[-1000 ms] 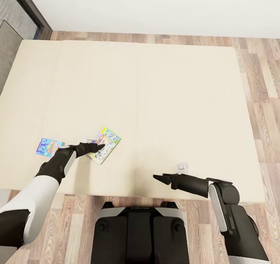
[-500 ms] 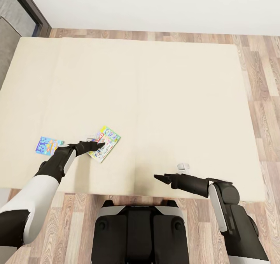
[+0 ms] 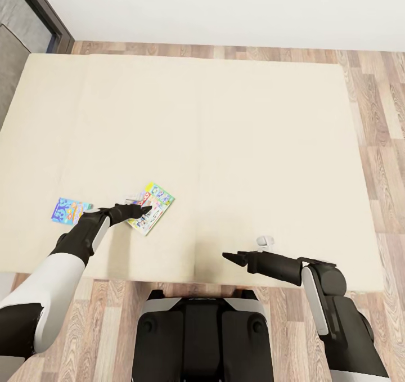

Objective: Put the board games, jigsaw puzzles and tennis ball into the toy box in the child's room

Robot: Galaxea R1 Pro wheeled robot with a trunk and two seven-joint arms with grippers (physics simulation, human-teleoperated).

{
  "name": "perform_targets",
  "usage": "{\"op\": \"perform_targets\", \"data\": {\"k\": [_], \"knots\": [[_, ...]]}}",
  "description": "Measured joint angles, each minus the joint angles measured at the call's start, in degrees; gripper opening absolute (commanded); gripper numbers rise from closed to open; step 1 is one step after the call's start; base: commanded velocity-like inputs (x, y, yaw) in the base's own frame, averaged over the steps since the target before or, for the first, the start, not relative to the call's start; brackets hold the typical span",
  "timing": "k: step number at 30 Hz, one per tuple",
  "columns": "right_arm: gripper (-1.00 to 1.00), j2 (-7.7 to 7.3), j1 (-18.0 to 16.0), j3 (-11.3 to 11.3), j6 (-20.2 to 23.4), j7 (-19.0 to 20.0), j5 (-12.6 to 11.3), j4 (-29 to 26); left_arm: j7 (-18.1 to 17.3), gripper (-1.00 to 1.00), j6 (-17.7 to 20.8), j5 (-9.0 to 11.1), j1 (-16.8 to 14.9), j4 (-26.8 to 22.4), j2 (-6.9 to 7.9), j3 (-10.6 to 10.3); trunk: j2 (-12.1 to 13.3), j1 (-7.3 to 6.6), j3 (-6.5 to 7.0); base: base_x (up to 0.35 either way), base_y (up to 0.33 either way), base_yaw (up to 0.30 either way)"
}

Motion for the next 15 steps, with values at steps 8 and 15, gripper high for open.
{"op": "perform_targets", "data": {"k": [8, 15], "knots": [[1.0, 0.0, 0.0, -0.01, 0.0, 0.01, 0.01, 0.0, 0.03, 1.0, -0.07, -0.12, 0.0, -0.12, -0.01, -0.07, 0.0, 0.01, 0.0, 0.0, 0.0, 0.0], [1.0, 0.0, 0.0, -0.01, 0.0, 0.06, 0.01, 0.0, 0.03, 1.0, -0.07, -0.12, 0.0, -0.12, -0.03, -0.1, 0.0, 0.01, 0.0, 0.0, 0.0, 0.0]]}}
